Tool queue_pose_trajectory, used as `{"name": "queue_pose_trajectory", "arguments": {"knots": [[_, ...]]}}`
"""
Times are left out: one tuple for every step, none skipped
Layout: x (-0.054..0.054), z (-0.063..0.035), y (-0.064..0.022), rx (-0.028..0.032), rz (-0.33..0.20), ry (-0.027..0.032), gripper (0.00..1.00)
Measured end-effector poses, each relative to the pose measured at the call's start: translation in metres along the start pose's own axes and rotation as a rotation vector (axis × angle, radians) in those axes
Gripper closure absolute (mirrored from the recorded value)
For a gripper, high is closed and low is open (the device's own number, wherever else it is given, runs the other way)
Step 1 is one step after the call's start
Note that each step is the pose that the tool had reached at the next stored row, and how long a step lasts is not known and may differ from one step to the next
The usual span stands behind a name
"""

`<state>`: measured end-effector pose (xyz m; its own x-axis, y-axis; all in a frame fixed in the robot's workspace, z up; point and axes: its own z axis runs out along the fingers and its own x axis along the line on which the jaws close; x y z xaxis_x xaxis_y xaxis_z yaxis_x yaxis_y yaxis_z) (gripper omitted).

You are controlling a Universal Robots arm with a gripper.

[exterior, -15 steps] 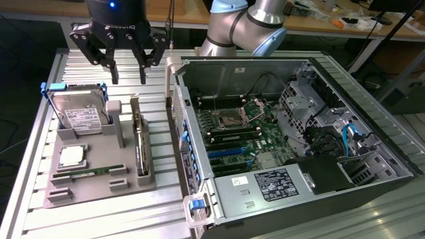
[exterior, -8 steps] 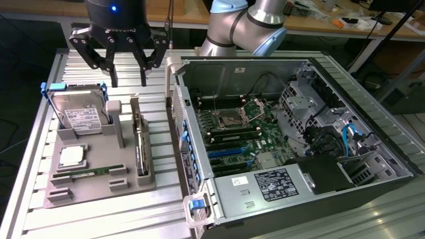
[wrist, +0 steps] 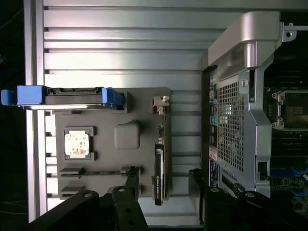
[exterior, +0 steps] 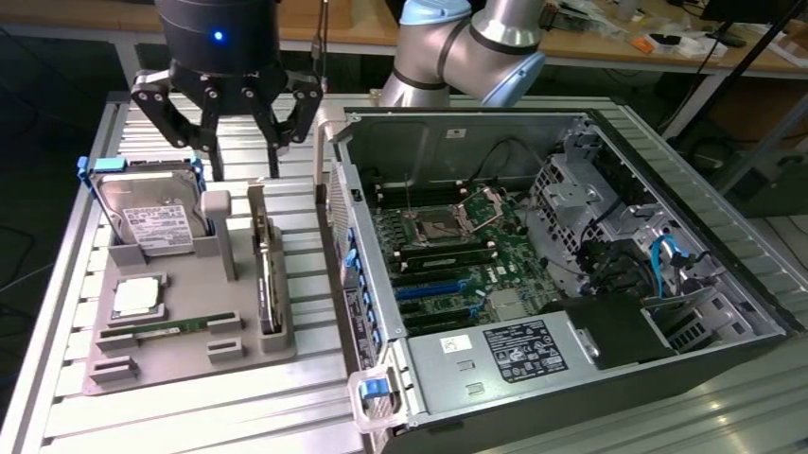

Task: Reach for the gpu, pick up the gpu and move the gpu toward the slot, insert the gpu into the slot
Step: 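Pick up the gpu and move the gpu toward the slot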

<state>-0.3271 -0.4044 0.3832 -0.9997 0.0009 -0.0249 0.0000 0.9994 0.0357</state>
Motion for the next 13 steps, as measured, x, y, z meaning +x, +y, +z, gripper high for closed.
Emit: {"name": "queue_pose_trajectory", "arguments": {"knots": [[0.000,0.0019,-0.0020,-0.0001,0.000,-0.0001,0.46],[0.000,0.0041,-0.0044,0.0000,0.000,0.0000,0.46],[0.000,0.0059,-0.0063,0.0000,0.000,0.0000,0.46],[0.001,0.0077,-0.0083,0.0001,0.000,0.0000,0.46],[0.001,0.0094,-0.0109,0.0002,0.000,0.0002,0.46],[0.001,0.0108,-0.0132,0.0002,0.000,0.0002,0.46],[0.001,0.0122,-0.0157,0.0001,0.000,0.0000,0.46],[0.001,0.0137,-0.0178,0.0001,0.000,0.0001,0.46],[0.001,0.0157,-0.0197,0.0000,0.000,0.0000,0.46],[0.001,0.0176,-0.0215,-0.0001,0.000,-0.0001,0.46],[0.001,0.0193,-0.0224,0.0000,0.000,-0.0001,0.46],[0.001,0.0212,-0.0235,0.0000,0.000,0.0001,0.46],[0.001,0.0230,-0.0243,0.0000,0.000,0.0001,0.46]]}}
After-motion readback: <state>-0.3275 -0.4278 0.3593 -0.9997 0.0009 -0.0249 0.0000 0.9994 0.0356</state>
